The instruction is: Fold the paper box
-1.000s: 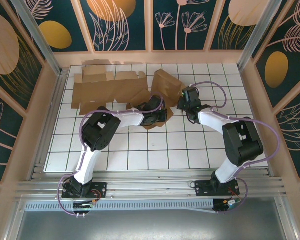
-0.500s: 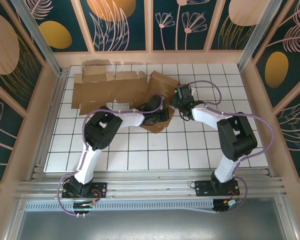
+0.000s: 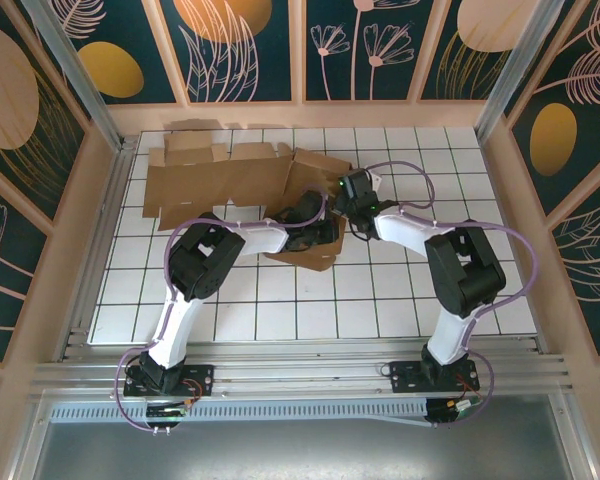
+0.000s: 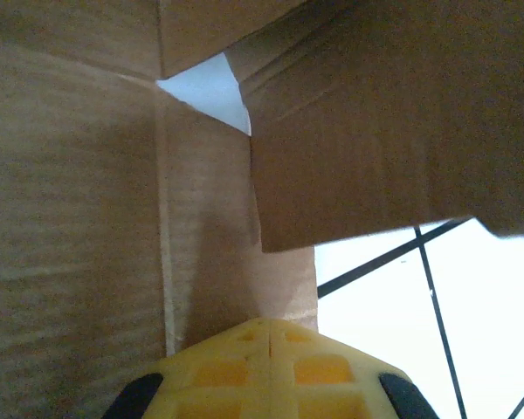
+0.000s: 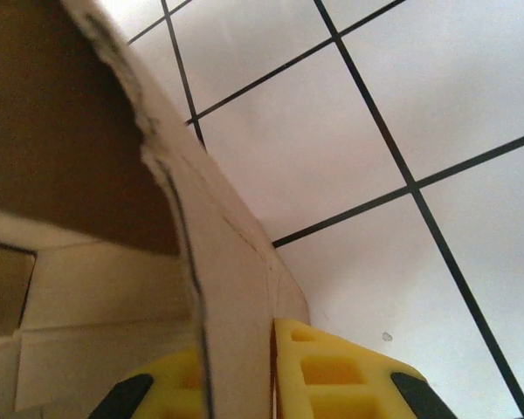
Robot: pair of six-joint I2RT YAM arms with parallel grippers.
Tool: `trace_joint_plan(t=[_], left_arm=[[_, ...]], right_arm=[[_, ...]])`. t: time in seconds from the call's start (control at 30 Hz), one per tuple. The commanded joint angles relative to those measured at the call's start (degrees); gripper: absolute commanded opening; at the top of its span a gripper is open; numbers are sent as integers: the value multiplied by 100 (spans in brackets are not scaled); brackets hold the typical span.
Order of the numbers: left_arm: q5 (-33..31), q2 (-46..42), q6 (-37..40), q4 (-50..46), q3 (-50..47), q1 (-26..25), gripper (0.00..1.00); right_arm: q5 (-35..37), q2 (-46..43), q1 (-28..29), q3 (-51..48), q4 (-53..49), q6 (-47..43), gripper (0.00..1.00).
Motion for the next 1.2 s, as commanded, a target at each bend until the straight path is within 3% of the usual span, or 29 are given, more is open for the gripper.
trace_joint_plan(t=[0.0, 0.47, 0.57, 0.67, 0.93, 1.17], left_arm=[[106, -564, 3, 43, -371, 24, 0], [-28, -2619, -546, 280, -1380, 635, 9], [-308, -3180, -352, -62, -1203, 915, 17], [-1036, -3441, 15, -468, -827, 1087, 30], [-1314, -2483, 355, -1340, 615, 1541, 36], [-237, -1457, 218, -1580, 1489, 1800, 51]], right_arm=[[226, 221, 78, -138, 205, -84, 11], [330, 232, 130, -80, 150, -321, 10], [402, 206, 174, -44, 137, -442, 10], [480, 171, 175, -44, 145, -521, 10], [689, 162, 285, 8, 132, -765, 10], [826, 135, 359, 52, 104, -1023, 10]])
